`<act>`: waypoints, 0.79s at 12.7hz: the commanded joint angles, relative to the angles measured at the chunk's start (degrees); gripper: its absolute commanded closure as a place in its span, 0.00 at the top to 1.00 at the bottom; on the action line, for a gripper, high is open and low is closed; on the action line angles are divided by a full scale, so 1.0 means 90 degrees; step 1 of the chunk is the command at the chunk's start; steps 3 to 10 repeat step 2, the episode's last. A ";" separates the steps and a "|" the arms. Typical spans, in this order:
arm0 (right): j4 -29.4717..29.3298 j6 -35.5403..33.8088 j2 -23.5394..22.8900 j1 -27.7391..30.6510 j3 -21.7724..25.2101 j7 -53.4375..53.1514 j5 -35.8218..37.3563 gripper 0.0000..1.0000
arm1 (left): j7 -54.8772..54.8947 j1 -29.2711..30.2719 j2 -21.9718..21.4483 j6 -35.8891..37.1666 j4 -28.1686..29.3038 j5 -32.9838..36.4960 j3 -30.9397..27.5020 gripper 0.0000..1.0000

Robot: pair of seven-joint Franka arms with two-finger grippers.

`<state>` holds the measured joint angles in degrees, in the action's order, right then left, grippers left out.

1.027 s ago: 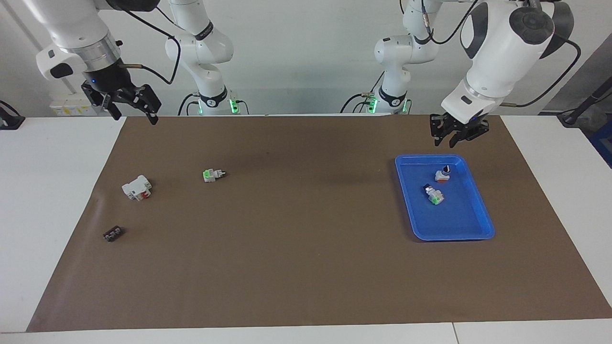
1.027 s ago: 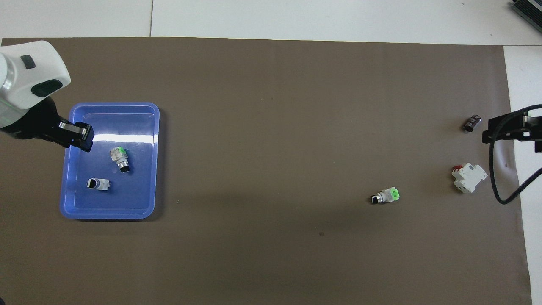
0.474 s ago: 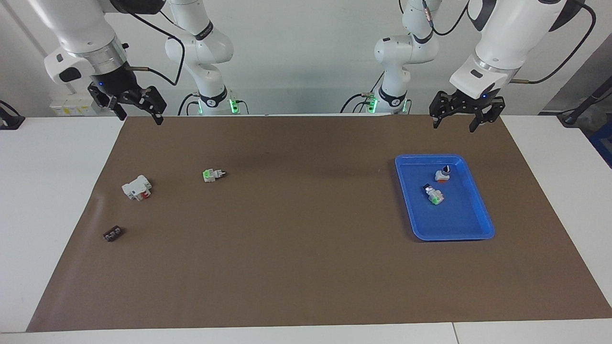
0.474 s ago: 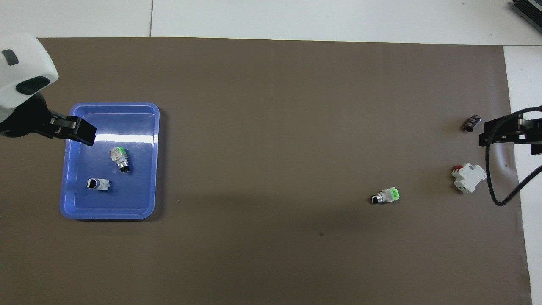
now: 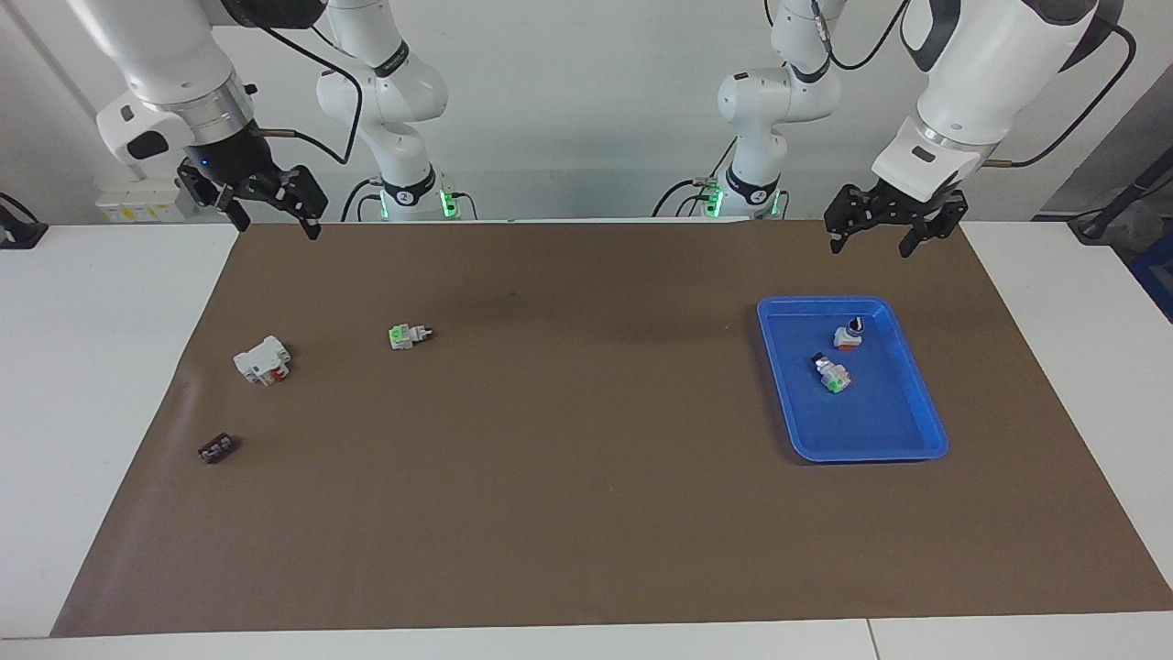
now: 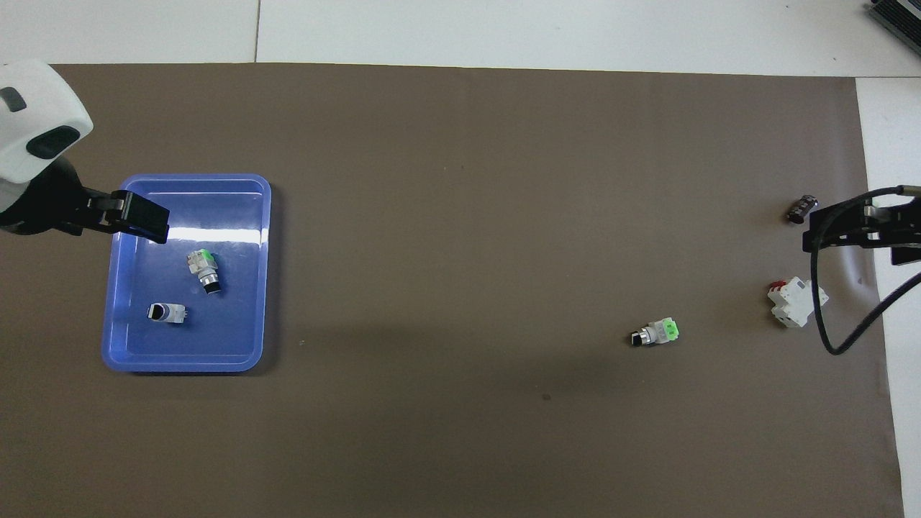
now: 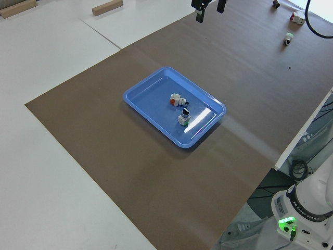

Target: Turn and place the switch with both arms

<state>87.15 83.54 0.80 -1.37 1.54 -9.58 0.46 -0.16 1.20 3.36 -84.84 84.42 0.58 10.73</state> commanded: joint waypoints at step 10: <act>0.0249 0.0112 0.0194 -0.0004 -0.0024 -0.0108 0.0144 1.00 | 0.0144 0.0140 -0.0276 -0.0280 0.0434 -0.0035 -0.0040 1.00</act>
